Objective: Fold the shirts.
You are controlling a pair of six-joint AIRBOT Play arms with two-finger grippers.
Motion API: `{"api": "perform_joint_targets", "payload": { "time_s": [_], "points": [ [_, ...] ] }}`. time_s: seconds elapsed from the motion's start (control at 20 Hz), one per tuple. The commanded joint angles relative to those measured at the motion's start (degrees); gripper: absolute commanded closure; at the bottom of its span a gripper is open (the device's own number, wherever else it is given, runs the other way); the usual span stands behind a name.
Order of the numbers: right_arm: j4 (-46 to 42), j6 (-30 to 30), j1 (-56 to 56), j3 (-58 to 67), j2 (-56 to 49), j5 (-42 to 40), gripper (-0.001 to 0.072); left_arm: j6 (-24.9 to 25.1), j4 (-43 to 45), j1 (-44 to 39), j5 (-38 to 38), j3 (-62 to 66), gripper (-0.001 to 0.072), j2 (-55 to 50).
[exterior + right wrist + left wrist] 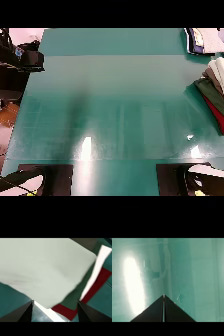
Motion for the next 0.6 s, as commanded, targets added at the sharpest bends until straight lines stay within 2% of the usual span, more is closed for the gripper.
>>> {"api": "perform_joint_targets", "payload": {
  "time_s": [0.0, 0.3, 0.45, 0.5, 0.55],
  "points": [
    [0.28, 3.65, -3.76, -0.66, 1.33, 2.43, 0.0139, 0.11, 0.0, 0.0, -0.02, 0.0, 0.0678, 0.0],
    [15.5, 3.61, -0.85, -0.68, 7.08, 0.59, 0.0155, 0.04, 0.0, 0.0, -0.7, 0.0, 0.0678, 0.02],
    [16.92, 3.61, 7.19, -0.66, 10.29, 0.0, 0.0158, 0.04, 0.04, 0.0, 1.51, 0.0, 0.0677, 0.02],
    [16.74, 3.58, 10.36, -0.66, 11.17, 0.02, 0.0232, 0.04, 0.02, 0.0, 2.75, 0.0, 0.0678, 0.02],
    [16.46, 3.54, 13.81, -0.66, 12.17, 0.11, 0.0484, 0.04, 0.02, 0.0, 3.8, 0.0, 0.0677, 0.02]
  ]
}}
